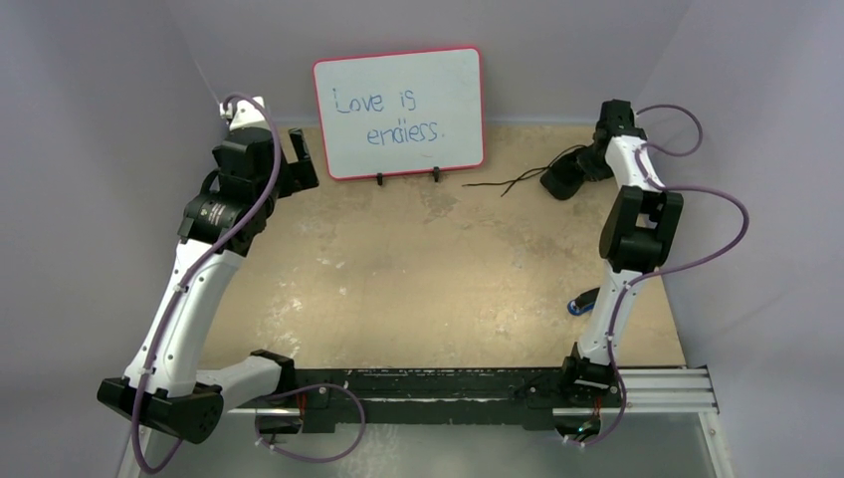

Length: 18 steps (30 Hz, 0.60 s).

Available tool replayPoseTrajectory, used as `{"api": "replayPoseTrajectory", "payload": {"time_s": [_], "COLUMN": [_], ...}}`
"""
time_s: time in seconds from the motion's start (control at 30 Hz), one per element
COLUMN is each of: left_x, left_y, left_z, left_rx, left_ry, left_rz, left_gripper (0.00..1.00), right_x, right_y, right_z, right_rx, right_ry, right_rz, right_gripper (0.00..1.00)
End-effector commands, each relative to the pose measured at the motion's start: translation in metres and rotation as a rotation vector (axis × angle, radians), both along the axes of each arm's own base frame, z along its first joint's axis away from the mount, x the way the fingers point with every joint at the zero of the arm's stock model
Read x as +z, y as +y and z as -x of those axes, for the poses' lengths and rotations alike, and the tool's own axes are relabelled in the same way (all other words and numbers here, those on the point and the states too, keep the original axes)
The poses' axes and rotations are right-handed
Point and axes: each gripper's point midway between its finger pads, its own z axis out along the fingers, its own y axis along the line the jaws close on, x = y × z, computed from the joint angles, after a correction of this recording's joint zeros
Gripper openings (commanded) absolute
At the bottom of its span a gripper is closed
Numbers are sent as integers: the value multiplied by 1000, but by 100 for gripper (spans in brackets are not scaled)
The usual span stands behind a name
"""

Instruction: Tie the shoes

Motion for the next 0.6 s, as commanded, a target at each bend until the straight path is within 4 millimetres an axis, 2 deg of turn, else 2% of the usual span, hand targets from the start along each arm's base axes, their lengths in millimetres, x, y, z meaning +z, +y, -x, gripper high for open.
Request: {"api": "replayPoseTrajectory", "payload": {"time_s": [0.0,0.03,0.1,0.2,0.27,0.37,0.47,0.57], "left_x": [27,27,27,31,38,49,55,60], "left_y": [-5,-6,-9,-13,-17,-23,-21,-14], "left_z": [-4,-6,-8,-13,-16,-19,-15,-3], "left_rx": [-4,0,-8,-6,-6,-13,19,65], "left_ry": [-74,-71,-62,-57,-59,-59,-37,-15], "left_rz": [42,49,63,86,112,157,182,195], "left_gripper": [99,99,99,99,99,99,99,99], "right_x": [56,63,78,100,121,140,153,165], "right_y": [-1,3,14,47,79,135,218,294], "right_z": [3,3,8,19,34,58,90,130], "right_rx": [172,208,267,415,519,701,948,1161], "right_ry": [-71,-72,-61,-49,-65,-146,-270,-346], "right_rz": [167,207,291,393,457,491,483,450], "right_gripper": [8,2,0,0,0,0,0,0]}}
